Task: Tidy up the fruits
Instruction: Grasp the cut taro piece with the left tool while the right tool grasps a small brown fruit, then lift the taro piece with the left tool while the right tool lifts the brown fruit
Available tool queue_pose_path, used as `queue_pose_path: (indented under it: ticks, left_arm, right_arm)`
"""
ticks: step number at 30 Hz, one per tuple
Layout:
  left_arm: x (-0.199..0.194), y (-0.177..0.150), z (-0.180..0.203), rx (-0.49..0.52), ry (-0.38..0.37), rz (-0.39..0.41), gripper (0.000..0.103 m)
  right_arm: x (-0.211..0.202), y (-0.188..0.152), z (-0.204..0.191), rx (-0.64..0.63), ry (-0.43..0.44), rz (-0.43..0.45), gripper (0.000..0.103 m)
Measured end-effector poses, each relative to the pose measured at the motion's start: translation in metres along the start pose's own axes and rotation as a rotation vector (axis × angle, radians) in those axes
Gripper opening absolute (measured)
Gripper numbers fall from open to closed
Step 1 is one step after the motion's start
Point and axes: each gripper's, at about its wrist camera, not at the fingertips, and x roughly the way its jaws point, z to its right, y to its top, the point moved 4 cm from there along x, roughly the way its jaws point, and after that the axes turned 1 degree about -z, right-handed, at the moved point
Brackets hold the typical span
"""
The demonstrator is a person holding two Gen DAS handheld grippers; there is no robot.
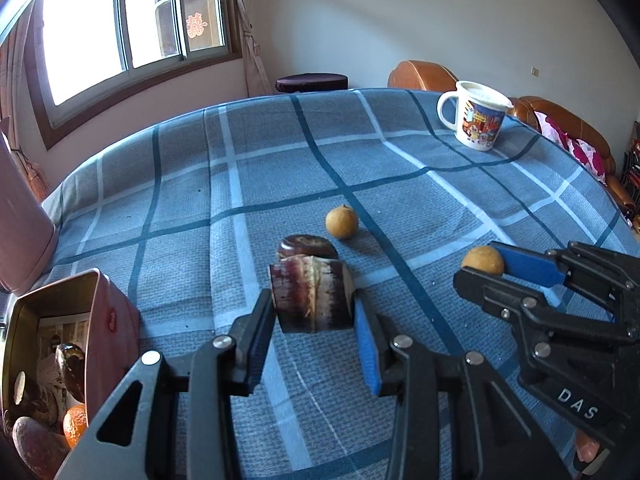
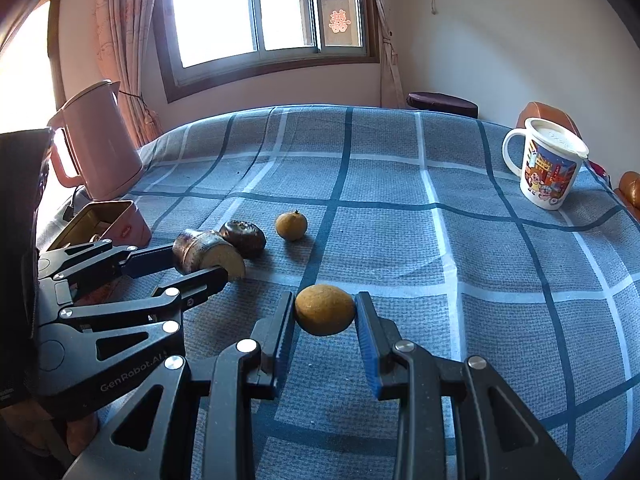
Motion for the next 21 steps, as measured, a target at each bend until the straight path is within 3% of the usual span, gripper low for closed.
queue_pose_path:
  ticks: [21]
  left_arm:
    - [-0.027, -0.003, 0.01, 0.046, 0.023, 0.115, 0.04]
  right_arm:
    - [-0.01, 0.002, -0.003, -0.009, 0.031, 0.056, 0.032]
